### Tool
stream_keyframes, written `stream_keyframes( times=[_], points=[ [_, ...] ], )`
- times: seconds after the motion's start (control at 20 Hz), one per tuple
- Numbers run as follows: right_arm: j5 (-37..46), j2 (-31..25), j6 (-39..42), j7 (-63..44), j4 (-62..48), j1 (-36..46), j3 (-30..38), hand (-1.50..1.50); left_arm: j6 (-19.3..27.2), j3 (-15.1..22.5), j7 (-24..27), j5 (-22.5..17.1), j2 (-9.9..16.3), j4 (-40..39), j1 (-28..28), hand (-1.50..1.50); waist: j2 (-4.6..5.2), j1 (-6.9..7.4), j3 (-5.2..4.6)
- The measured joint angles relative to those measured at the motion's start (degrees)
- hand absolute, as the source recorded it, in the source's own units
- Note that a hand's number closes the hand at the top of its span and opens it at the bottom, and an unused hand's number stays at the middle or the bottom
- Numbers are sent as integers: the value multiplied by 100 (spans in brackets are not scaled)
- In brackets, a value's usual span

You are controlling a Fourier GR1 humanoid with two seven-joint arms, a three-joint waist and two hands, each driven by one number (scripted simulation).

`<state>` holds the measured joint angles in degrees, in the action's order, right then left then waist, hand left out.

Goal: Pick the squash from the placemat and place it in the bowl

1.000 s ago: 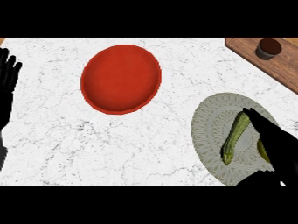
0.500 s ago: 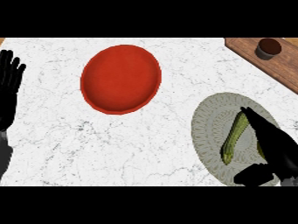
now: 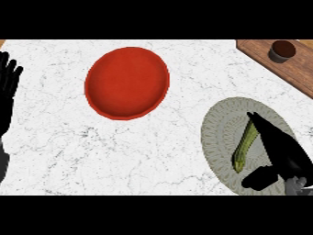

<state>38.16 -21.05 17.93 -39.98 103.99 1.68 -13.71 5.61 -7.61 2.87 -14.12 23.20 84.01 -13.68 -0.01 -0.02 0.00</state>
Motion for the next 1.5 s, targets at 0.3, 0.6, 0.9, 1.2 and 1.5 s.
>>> stream_keyframes(
  times=[0.3, 0.6, 0.9, 1.2, 1.5],
  points=[
    [226, 244, 30, 248, -556, 225, 150, -150, -37, -64, -83, 143, -176, 68, -28, 0, 1, 6, 0],
    [478, 455, -100, 497, -1138, 290, 339, -150, -210, -214, -27, 216, -248, 42, 12, 0, -2, 7, -3],
    [689, 521, -279, 835, -1509, 233, 510, 150, -301, -352, -106, 285, -262, 37, -32, 0, -33, 5, -34],
    [1017, 493, -691, 1409, -1584, 249, 576, 150, -252, -326, -132, 443, -400, 29, -113, 0, -49, -1, -54],
    [1270, 432, -742, 1552, -1419, 105, 645, 150, -339, -392, -77, 472, -463, 81, -19, 0, -48, 4, -45]
  ],
)
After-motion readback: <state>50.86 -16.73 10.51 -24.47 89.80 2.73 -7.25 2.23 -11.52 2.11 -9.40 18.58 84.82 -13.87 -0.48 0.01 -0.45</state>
